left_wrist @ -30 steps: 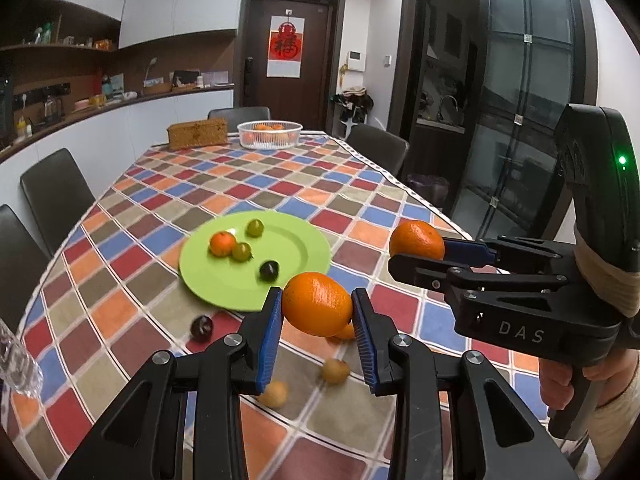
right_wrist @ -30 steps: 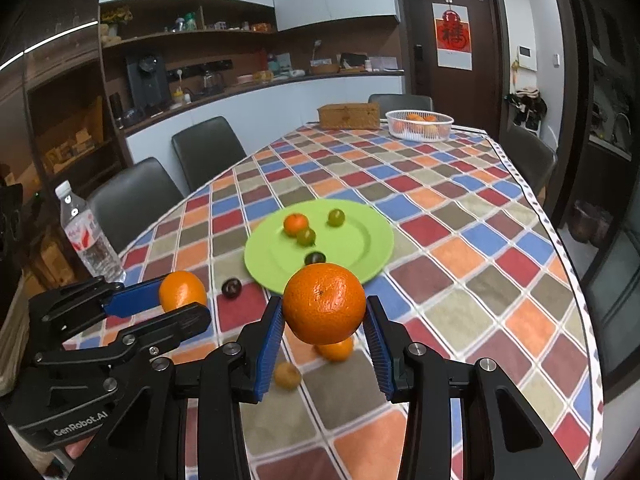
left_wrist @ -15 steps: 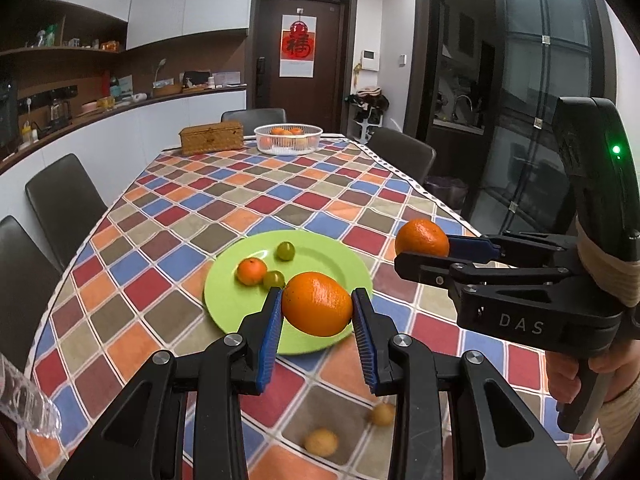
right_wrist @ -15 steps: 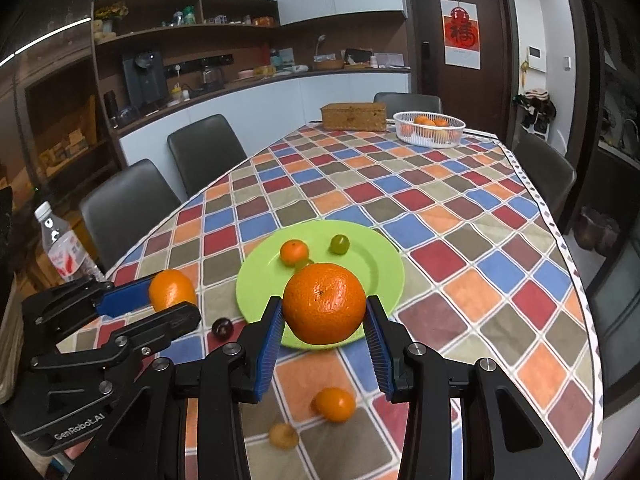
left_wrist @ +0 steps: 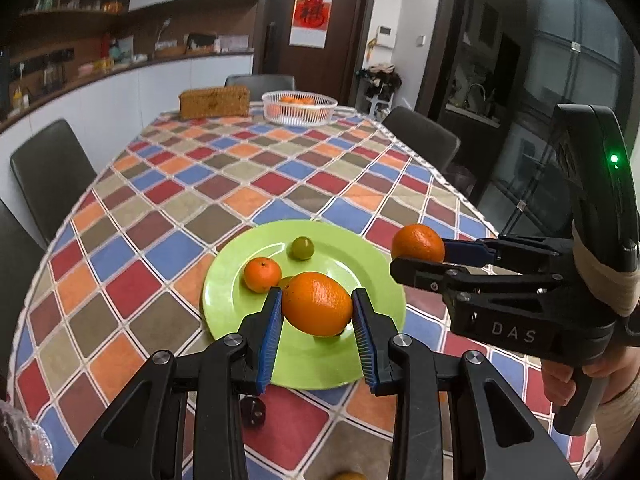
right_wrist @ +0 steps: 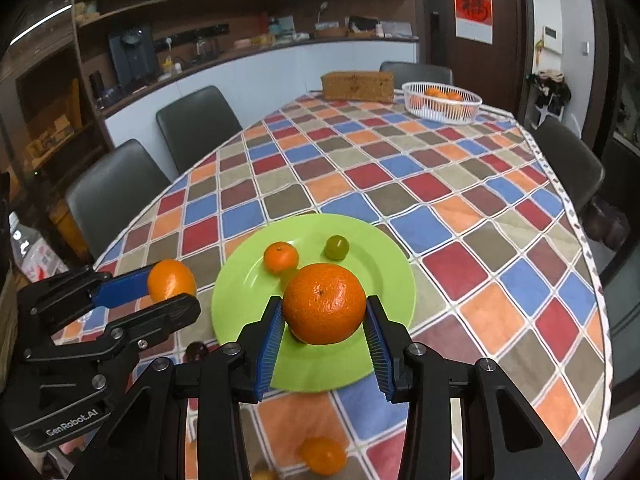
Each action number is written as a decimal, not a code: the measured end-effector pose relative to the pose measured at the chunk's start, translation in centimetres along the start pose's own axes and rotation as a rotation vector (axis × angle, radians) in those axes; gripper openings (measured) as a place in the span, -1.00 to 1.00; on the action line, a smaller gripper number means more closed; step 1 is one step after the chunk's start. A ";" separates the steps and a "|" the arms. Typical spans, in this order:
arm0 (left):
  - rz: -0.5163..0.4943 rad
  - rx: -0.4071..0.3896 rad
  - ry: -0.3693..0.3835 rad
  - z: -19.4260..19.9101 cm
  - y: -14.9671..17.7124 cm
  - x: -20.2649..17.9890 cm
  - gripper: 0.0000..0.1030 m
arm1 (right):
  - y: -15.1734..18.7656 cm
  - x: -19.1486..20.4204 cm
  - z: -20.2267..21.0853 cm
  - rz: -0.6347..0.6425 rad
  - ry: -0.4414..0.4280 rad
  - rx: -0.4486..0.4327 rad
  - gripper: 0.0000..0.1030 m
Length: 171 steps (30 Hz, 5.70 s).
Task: Organize fruits
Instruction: 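Lower both oranges onto the green plate and open both tools, then withdraw both tools from the plate toward the brown fruits on the cloth, then close the left tool on a brown pear while the right tool grasps a small brown fruit, then carry both brown fruits over the green plate and open both tools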
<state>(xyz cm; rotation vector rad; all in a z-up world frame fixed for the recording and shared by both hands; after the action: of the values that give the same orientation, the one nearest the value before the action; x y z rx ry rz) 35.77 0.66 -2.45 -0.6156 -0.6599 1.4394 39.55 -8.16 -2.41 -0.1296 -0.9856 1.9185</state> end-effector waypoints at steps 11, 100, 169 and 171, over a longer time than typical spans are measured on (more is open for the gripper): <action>-0.053 0.120 -0.049 -5.8 0.3 0.8 -0.34 | -0.9 -3.2 -5.1 -0.056 0.030 0.116 -0.20; -0.240 0.029 -0.021 3.5 15.6 -2.6 0.23 | 15.8 5.3 1.1 0.146 -0.025 0.095 0.06; -0.107 -0.155 -0.006 7.6 5.1 -2.4 -0.43 | 6.2 6.2 6.1 0.130 -0.058 -0.156 -0.45; -0.103 -0.157 -0.005 7.4 4.3 -2.2 -0.43 | 5.2 6.2 6.1 0.135 -0.056 -0.167 -0.45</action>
<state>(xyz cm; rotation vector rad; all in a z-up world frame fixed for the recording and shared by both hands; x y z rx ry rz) 27.38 -1.44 -0.68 -0.6902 -0.8023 1.3025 29.69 -8.06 0.03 -0.2456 -1.2018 1.9685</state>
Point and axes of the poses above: each gripper's, at about its wrist camera, not at the fingertips, and z roughly against the way its jaws point, x to its left, y to its underside, the point moved 7 cm from there along -z, roughly the way its jaws point, and after that the axes turned 15 degrees about -y, right-handed, at the moved point
